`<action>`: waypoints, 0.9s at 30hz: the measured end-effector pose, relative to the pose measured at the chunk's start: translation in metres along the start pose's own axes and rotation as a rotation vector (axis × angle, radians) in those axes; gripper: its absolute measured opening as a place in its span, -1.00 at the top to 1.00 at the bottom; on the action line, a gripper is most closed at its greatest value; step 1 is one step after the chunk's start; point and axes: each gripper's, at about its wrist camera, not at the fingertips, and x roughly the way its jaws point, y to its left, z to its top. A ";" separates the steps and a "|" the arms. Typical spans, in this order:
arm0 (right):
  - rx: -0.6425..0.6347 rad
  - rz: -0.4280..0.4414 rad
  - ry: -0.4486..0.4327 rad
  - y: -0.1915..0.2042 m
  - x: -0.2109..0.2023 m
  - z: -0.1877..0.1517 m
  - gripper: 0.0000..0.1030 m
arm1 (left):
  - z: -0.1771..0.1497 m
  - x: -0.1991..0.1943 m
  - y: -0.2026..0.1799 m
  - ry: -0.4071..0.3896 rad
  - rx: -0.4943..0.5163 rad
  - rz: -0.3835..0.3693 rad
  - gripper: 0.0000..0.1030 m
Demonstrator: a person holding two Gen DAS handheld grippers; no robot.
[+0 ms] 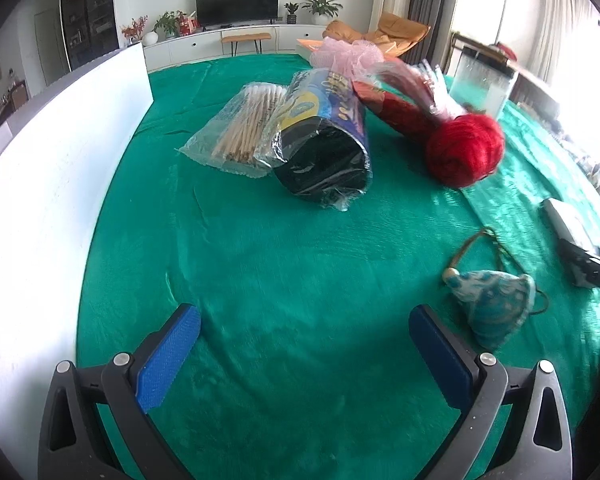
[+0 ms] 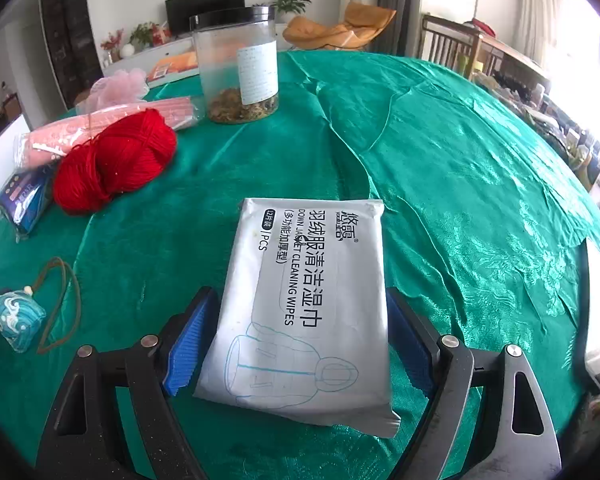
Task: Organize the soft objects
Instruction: 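Grasp the white wipes packet with the right gripper while the left grasps the teal pouch, then carry the wipes packet and teal pouch into the white bin and release both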
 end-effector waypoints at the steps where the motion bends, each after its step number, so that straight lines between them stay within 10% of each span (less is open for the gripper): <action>1: 0.000 0.000 0.000 0.000 0.000 0.000 -0.65 | -0.006 -0.007 -0.001 -0.013 -0.028 -0.059 -1.00; 5: -0.001 -0.004 0.000 -0.001 0.002 0.001 -0.65 | -0.010 -0.020 -0.040 0.000 0.024 -0.220 -1.00; 11: 0.000 -0.005 0.001 0.000 0.000 0.000 -0.65 | 0.009 0.017 -0.108 0.091 0.168 -0.094 -0.97; 13: 0.002 -0.001 0.000 0.000 0.000 -0.001 -0.65 | 0.008 0.018 -0.116 0.060 0.210 -0.007 -0.53; 14: 0.003 0.000 -0.001 -0.001 0.000 -0.001 -0.65 | 0.008 0.016 -0.112 0.039 0.205 -0.027 0.06; 27: 0.096 0.174 0.008 0.000 -0.029 -0.006 -0.37 | 0.019 -0.091 -0.014 -0.070 -0.033 -0.143 0.05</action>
